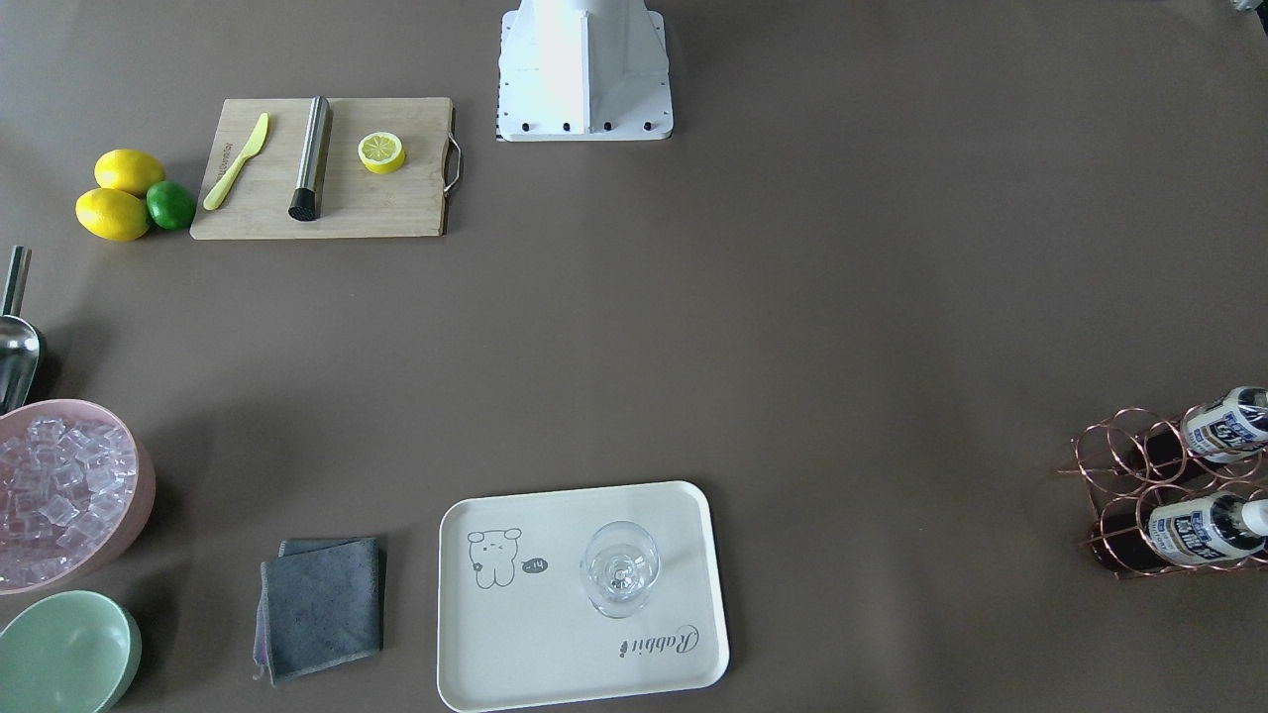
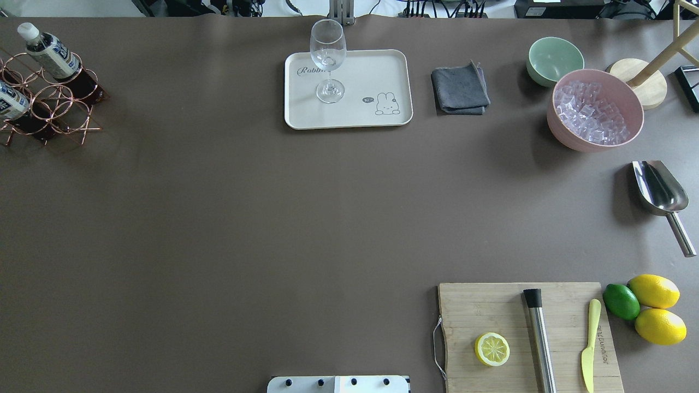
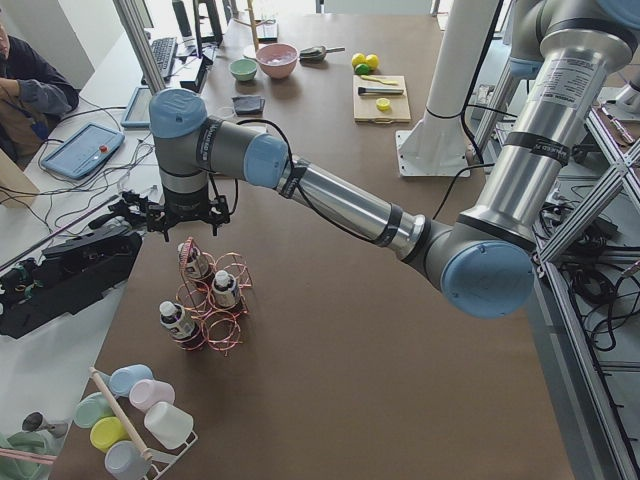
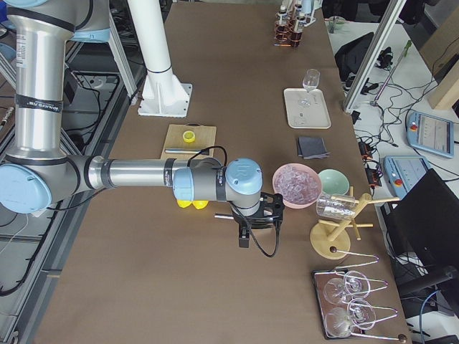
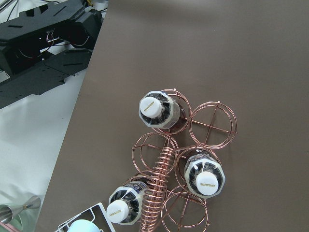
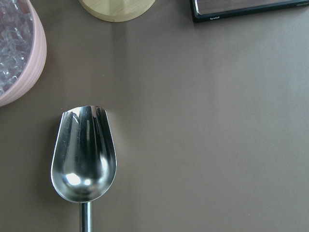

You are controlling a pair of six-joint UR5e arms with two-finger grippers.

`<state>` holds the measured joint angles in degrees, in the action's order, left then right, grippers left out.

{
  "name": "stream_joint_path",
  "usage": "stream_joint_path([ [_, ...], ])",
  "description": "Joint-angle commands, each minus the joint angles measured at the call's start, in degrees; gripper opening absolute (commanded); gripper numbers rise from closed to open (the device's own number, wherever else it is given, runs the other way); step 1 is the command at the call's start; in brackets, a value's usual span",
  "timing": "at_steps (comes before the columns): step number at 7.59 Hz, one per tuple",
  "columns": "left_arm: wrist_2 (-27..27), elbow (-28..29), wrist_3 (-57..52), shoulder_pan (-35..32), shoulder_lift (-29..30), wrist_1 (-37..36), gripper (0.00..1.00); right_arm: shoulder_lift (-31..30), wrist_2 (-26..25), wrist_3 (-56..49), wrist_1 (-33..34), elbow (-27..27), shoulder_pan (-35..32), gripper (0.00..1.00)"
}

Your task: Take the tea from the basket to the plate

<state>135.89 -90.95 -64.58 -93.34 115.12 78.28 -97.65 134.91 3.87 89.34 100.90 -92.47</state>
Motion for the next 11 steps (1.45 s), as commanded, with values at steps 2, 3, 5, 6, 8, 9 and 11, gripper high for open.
stream_joint_path([
  [2,2.5,10.7,-6.9,1.8,5.6,-1.0,0.98,0.0,0.0,0.0,0.0,-0.1,0.0,1.00],
  [3,2.5,13.1,-8.8,2.0,6.3,-0.8,0.98,0.1,0.0,0.0,0.0,-0.3,0.0,1.00],
  [5,2.5,13.4,-11.0,2.8,5.8,-0.1,0.98,0.2,-0.1,0.1,-0.1,-0.4,0.0,1.00],
  [6,2.5,13.3,-11.3,3.2,4.9,2.2,0.97,0.2,-0.1,0.1,-0.1,-0.3,0.0,1.00],
  [8,2.5,13.4,-12.0,4.6,3.4,4.4,0.95,0.2,0.0,0.1,-0.1,-0.4,0.0,1.00],
  [9,2.5,13.3,-12.1,4.6,3.3,4.6,0.93,0.2,0.0,0.1,-0.1,-0.4,0.0,1.00],
  [11,2.5,13.2,-12.1,4.7,1.9,6.1,0.91,0.2,0.0,0.2,-0.1,-0.4,0.1,1.00],
])
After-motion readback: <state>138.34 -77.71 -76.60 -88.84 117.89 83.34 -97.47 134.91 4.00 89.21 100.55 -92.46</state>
